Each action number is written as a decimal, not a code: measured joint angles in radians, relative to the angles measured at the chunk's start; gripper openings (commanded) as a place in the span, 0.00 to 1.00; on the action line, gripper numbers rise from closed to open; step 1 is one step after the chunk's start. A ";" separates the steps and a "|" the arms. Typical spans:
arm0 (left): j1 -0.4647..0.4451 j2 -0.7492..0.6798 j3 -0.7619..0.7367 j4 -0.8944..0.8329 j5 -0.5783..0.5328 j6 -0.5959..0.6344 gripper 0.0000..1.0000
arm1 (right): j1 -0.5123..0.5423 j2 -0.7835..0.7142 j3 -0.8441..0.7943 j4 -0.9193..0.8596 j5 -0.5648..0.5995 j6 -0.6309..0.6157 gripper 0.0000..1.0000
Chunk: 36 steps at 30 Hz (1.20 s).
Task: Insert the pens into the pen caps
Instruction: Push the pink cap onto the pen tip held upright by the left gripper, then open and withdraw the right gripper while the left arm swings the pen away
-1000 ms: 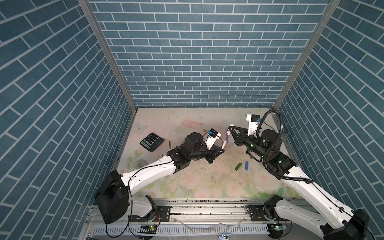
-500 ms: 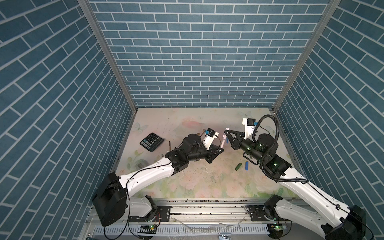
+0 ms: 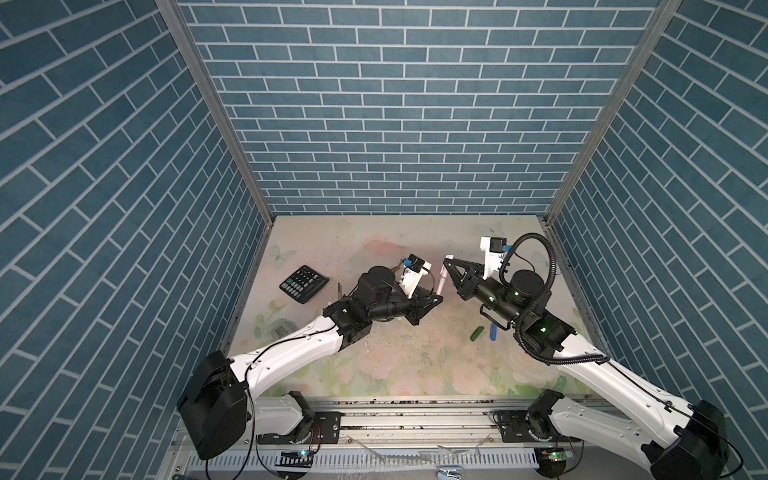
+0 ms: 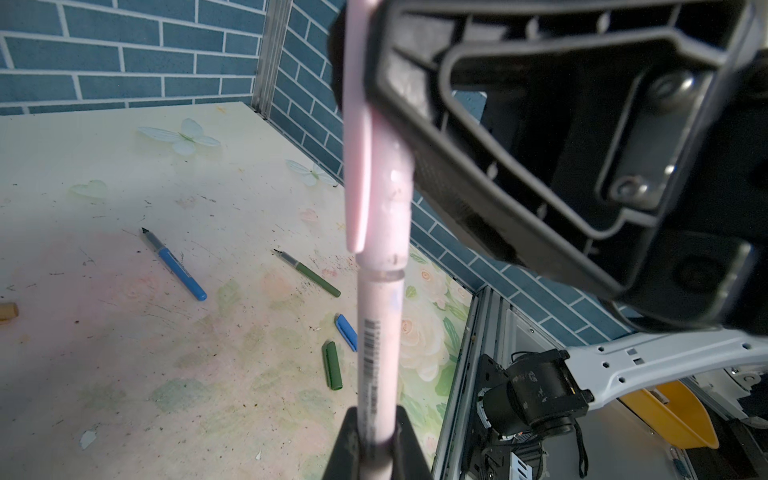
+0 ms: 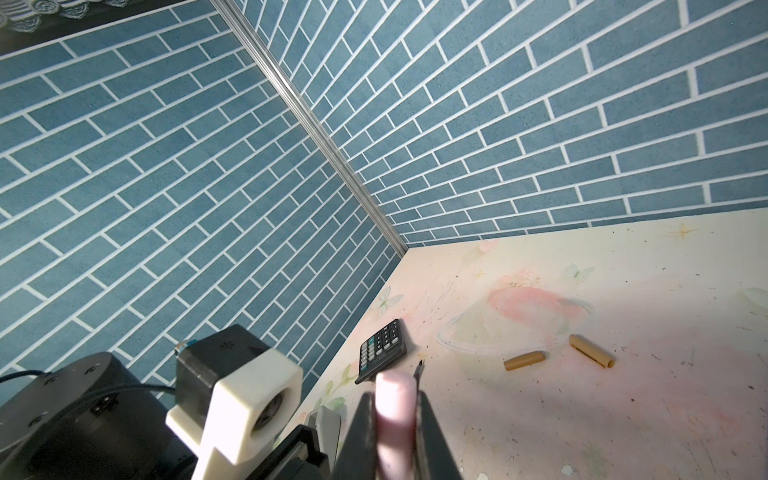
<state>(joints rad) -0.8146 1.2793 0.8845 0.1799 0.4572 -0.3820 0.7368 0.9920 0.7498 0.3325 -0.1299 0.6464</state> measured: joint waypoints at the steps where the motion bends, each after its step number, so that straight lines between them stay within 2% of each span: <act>1: 0.001 -0.004 0.000 -0.004 -0.002 0.000 0.00 | 0.004 0.005 -0.001 0.010 0.004 0.000 0.14; 16: -0.003 -0.021 0.097 -0.168 -0.059 0.048 0.00 | 0.039 0.011 -0.093 0.223 0.060 0.011 0.12; 25: -0.011 0.037 0.174 -0.178 -0.045 0.058 0.00 | 0.042 -0.003 -0.125 0.298 0.139 0.011 0.13; 28: -0.011 0.057 0.195 -0.181 -0.034 0.057 0.00 | 0.042 -0.003 -0.122 0.299 0.159 0.009 0.17; 30: -0.010 0.063 0.198 -0.181 -0.024 0.053 0.00 | 0.043 -0.013 -0.101 0.257 0.164 0.000 0.23; 33: 0.011 0.058 0.211 -0.082 -0.049 0.031 0.00 | 0.082 -0.027 -0.056 0.087 0.132 -0.028 0.38; 36: 0.040 0.040 0.203 -0.004 -0.060 0.027 0.00 | 0.093 -0.046 0.059 -0.090 0.120 -0.080 0.46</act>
<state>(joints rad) -0.7750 1.3193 1.0870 0.1757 0.3977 -0.3546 0.8303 0.9459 0.8085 0.2420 -0.0097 0.5659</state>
